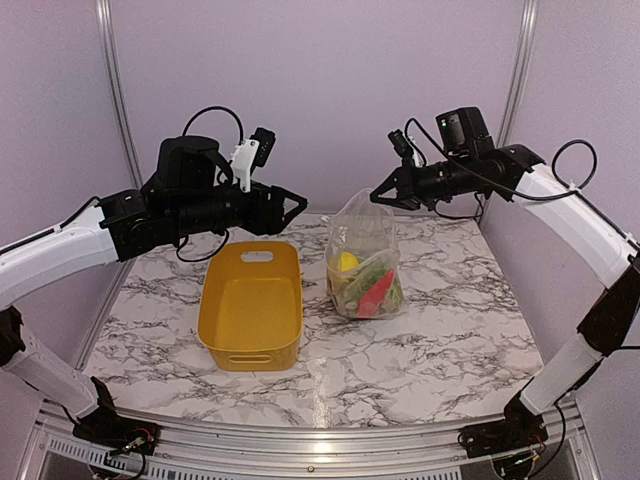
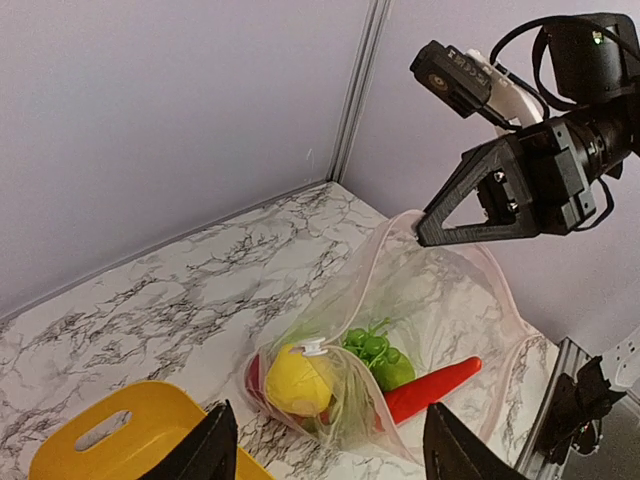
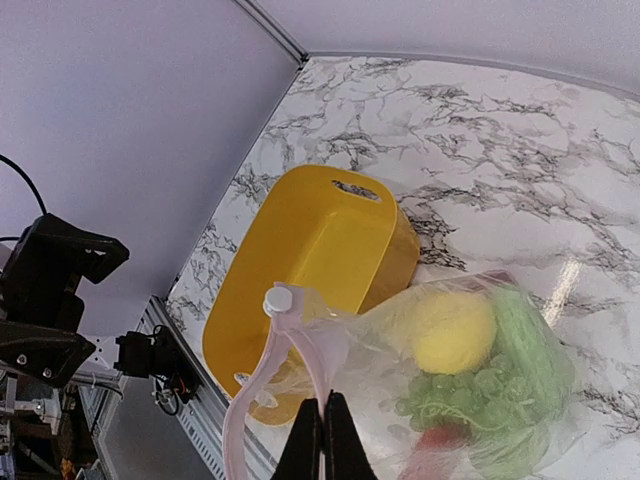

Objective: Place the food in the zip-top bag and seal the zipper
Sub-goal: Pass from the right arm to the left

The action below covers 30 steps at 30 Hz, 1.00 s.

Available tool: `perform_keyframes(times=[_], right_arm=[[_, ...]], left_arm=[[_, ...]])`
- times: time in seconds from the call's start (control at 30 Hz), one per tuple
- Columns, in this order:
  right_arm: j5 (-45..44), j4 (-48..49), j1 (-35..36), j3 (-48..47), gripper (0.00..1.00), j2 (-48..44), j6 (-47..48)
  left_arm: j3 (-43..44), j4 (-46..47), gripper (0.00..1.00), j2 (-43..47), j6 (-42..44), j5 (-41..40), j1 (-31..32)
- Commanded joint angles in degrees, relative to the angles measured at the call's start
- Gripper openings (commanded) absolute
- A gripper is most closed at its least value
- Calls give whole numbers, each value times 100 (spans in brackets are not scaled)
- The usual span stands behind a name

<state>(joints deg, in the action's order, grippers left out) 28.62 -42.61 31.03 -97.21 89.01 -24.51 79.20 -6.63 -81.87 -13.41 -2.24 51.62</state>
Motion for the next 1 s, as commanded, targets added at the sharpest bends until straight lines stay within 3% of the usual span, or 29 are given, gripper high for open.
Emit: perform_keyframes(times=[0.0,0.23,0.63,0.8,0.97], right_arm=[[610,-50,33,-142,0,-314,253],[1680,-191,117,203,0,-596,614],[1391,-515,122,493,0,-205,1177],[1196,-403,121,408,0,-116,1152],[1105,-565,123,127,0,81,1109]], left_arm=[[-420,-800,65,458,1374,89,-30],[-889,-604,65,502,2049,812,-33],[-975,792,66,-488,1710,2610,84],[-609,553,53,-899,1800,2799,126],[-638,796,37,-1004,1928,2367,125]])
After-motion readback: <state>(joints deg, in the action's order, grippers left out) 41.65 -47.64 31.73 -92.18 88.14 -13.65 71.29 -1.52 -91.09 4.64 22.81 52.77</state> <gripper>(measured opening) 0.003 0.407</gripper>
